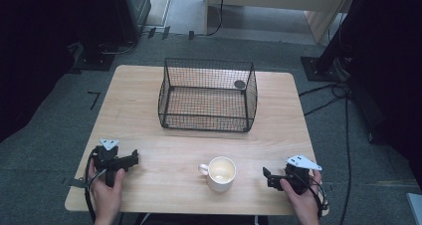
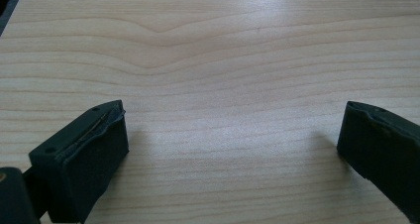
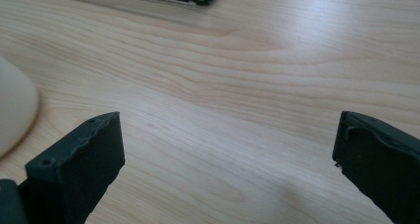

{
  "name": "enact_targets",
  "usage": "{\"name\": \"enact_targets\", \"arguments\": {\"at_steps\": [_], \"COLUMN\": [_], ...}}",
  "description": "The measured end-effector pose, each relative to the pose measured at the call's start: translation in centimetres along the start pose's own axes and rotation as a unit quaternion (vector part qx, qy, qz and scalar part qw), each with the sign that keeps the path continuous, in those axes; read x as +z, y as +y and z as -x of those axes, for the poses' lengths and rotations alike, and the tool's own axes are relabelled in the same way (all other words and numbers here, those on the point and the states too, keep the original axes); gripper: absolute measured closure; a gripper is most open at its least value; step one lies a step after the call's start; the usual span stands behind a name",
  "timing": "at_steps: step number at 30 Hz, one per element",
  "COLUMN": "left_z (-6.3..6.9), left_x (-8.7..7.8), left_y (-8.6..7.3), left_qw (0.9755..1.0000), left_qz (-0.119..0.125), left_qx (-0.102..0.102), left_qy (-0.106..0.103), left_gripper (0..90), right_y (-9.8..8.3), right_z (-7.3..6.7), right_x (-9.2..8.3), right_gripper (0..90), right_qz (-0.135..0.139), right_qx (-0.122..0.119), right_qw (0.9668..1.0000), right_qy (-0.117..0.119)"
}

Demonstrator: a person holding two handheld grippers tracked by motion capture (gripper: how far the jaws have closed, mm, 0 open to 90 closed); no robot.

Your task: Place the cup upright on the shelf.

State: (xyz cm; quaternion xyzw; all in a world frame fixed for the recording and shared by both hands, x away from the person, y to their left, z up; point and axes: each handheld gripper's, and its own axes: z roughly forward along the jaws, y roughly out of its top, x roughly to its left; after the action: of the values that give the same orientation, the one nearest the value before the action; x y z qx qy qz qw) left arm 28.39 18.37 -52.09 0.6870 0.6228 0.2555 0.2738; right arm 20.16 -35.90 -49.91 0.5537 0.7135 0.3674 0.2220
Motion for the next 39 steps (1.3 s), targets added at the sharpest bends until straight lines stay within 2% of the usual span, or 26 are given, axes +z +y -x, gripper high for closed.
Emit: {"name": "enact_targets", "arguments": {"at_steps": [10, 29, 32, 39], "left_z": [0.0, 0.0, 0.0, 0.0], "left_x": [0.0, 0.0, 0.0, 0.0], "left_y": [0.0, 0.0, 0.0, 0.0], "left_qw": [1.0000, 1.0000, 1.0000, 1.0000], "left_qz": [0.000, 0.000, 0.000, 0.000], "left_qx": [0.000, 0.000, 0.000, 0.000], "left_qy": [0.000, 0.000, 0.000, 0.000], "left_gripper": [0.0, 0.0, 0.0, 0.0], "right_y": [1.0, 2.5, 2.7, 3.2], "right_z": [-2.2, -5.3, -5.9, -7.7], "right_x": [-0.7, -1.5, -1.6, -1.8], "right_gripper": [0.0, 0.0, 0.0, 0.0], "right_qz": [0.016, 0.031, 0.024, 0.023], "right_qx": [-0.016, -0.030, -0.046, -0.062], "right_qw": [0.9992, 0.9966, 0.9947, 0.9920], "right_qy": [0.032, 0.070, 0.088, 0.107]}}
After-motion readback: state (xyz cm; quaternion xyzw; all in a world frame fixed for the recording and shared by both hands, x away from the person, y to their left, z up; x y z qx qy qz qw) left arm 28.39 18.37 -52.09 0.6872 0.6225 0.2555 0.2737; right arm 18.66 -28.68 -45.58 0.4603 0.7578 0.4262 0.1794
